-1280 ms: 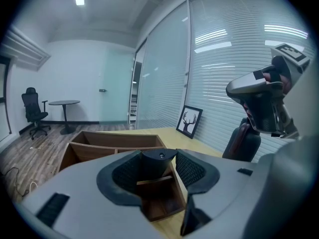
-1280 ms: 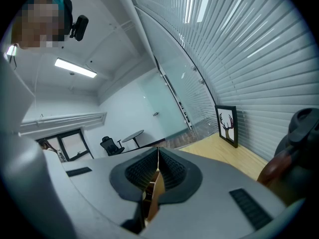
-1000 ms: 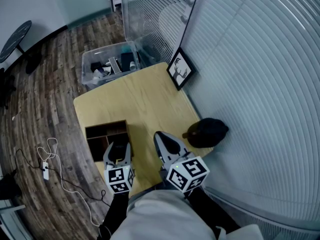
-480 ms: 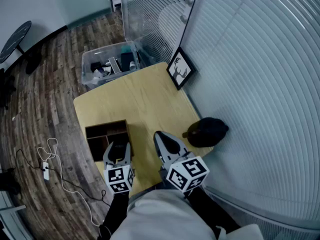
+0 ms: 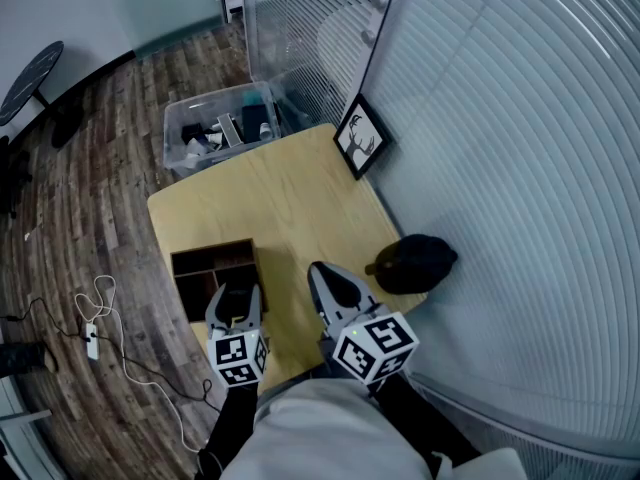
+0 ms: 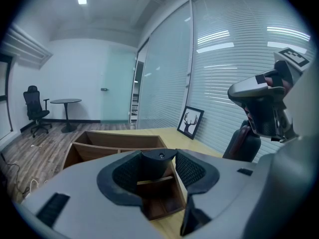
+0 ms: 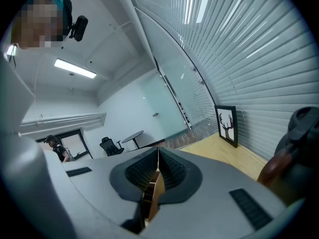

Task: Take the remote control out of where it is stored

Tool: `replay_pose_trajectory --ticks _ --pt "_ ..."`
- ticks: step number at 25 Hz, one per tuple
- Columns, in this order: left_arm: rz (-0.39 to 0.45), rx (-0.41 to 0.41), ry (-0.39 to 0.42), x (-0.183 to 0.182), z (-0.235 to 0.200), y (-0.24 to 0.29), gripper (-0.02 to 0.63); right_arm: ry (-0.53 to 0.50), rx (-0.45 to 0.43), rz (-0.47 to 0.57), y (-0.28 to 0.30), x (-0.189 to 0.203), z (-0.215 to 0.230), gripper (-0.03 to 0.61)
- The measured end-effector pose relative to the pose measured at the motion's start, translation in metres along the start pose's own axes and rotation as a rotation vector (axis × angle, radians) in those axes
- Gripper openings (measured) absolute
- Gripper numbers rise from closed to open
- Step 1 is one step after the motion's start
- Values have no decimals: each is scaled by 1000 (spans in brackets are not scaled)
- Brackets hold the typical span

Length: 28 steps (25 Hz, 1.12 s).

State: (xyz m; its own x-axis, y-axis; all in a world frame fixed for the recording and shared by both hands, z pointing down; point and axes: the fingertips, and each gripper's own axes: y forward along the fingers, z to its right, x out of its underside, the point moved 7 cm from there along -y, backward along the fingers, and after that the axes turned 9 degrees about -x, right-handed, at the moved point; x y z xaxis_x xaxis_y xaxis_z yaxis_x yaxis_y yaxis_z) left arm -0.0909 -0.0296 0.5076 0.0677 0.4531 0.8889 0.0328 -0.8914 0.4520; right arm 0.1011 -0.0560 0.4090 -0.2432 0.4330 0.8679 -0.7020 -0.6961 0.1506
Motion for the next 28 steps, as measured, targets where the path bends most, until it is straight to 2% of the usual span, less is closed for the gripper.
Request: replay_pose_trajectory --ticks 28 --pt "15 -8 -6 -3 0 -6 218 4 -11 9 0 4 1 5"
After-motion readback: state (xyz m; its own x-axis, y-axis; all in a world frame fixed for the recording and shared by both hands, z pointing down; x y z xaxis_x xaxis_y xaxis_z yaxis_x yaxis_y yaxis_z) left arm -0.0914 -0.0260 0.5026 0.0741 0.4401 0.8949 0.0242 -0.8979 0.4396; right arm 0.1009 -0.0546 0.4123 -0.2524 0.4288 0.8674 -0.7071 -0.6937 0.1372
